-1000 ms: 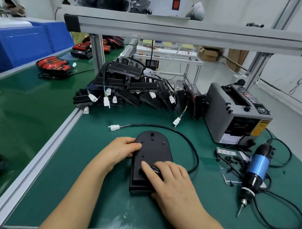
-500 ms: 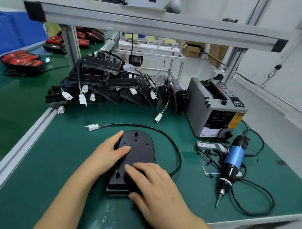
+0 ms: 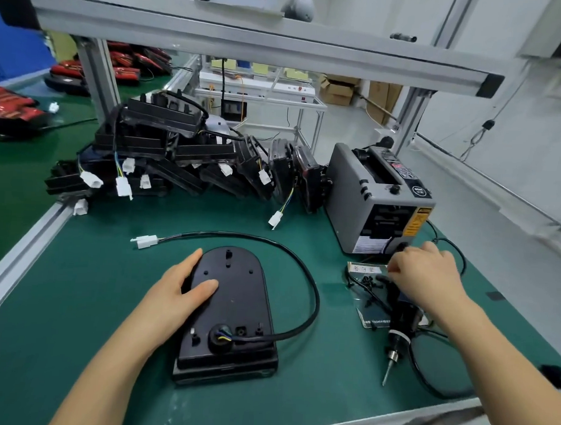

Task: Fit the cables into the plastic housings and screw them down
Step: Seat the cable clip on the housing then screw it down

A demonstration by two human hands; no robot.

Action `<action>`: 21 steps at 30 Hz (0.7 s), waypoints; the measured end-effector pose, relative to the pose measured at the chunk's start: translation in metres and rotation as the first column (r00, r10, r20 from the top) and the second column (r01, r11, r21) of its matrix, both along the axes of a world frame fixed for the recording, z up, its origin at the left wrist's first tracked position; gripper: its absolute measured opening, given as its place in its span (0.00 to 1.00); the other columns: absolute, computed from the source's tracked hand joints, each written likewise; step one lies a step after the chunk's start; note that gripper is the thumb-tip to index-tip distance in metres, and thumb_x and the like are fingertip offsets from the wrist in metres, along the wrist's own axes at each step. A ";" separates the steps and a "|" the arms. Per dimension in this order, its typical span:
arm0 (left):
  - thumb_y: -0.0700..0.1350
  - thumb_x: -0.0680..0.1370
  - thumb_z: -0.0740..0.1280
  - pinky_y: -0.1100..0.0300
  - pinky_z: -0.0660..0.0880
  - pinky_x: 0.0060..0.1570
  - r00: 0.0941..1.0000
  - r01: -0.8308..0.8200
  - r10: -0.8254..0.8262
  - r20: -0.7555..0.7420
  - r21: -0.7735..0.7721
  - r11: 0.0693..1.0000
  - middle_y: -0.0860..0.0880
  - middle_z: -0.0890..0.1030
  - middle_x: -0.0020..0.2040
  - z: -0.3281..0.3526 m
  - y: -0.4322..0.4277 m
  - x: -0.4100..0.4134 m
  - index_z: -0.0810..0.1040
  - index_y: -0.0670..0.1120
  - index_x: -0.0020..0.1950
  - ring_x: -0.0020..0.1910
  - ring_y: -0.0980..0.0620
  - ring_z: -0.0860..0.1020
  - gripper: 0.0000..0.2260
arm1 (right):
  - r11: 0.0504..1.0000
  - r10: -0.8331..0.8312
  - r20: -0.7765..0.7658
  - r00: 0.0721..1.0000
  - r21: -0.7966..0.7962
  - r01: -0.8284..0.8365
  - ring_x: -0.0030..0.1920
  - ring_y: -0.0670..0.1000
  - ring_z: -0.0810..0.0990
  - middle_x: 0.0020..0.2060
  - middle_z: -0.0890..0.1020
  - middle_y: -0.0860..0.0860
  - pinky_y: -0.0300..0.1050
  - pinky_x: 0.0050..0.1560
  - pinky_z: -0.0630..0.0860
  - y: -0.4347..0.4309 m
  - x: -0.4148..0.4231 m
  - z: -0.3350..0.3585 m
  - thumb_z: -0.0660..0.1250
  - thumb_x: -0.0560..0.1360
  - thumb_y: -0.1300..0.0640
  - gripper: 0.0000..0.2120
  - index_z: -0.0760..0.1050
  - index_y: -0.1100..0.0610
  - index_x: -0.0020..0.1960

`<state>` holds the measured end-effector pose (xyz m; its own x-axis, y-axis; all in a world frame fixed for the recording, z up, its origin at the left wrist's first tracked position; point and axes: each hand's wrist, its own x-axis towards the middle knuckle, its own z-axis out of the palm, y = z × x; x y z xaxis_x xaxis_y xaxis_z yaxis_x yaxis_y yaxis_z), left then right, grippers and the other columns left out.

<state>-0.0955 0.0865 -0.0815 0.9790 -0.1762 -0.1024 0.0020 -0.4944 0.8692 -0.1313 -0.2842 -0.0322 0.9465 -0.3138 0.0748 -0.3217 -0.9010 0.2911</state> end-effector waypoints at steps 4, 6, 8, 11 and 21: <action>0.58 0.76 0.66 0.54 0.65 0.66 1.000 0.002 -0.002 -0.003 -0.012 1.000 0.58 0.64 0.73 0.000 0.001 -0.001 0.57 0.64 0.75 0.71 0.55 0.64 0.30 | 0.994 0.036 -0.030 0.999 -0.103 -0.039 0.53 0.51 0.70 0.47 0.79 0.42 0.46 0.46 0.60 -0.001 0.011 -0.015 0.63 0.74 0.44 0.09 0.80 0.44 0.48; 0.57 0.76 0.66 0.55 0.65 0.65 1.000 0.004 -0.004 -0.007 -0.018 1.000 0.58 0.65 0.73 0.000 0.001 -0.001 0.57 0.64 0.75 0.71 0.55 0.64 0.30 | 0.990 0.035 -0.027 0.999 -0.138 -0.039 0.52 0.51 0.70 0.46 0.79 0.43 0.46 0.45 0.59 -0.001 0.014 -0.020 0.63 0.74 0.45 0.08 0.80 0.45 0.48; 0.57 0.76 0.66 0.55 0.66 0.64 1.000 0.005 -0.006 -0.011 -0.019 1.000 0.57 0.65 0.73 0.001 0.001 -0.001 0.57 0.64 0.75 0.70 0.55 0.65 0.30 | 0.986 0.023 -0.031 0.999 -0.163 -0.028 0.52 0.51 0.70 0.45 0.80 0.42 0.46 0.45 0.58 -0.002 0.017 -0.023 0.64 0.73 0.46 0.08 0.80 0.45 0.48; 0.57 0.76 0.66 0.54 0.67 0.66 1.000 -0.001 0.000 -0.023 -0.032 0.999 0.57 0.66 0.73 0.001 0.000 -0.001 0.58 0.64 0.75 0.70 0.55 0.66 0.29 | 0.980 0.016 -0.019 1.000 -0.197 -0.019 0.50 0.50 0.70 0.43 0.79 0.42 0.45 0.43 0.58 -0.003 0.019 -0.026 0.63 0.73 0.51 0.07 0.80 0.46 0.47; 0.50 0.77 0.68 0.62 0.67 0.58 0.961 -0.131 0.135 0.243 -0.034 0.991 0.61 0.73 0.61 0.010 -0.002 -0.011 0.74 0.61 0.63 0.62 0.55 0.72 0.16 | 0.719 -0.008 0.359 0.933 0.651 -0.244 0.37 0.47 0.77 0.37 0.82 0.46 0.43 0.41 0.73 0.066 -0.010 0.015 0.66 0.76 0.56 0.03 0.78 0.49 0.46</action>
<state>-0.1065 0.0847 -0.0719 0.9886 -0.0425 0.1444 -0.1467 -0.4885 0.8601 -0.1414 -0.2185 -0.0173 0.9403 -0.2852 0.1856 -0.1571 -0.8476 -0.5069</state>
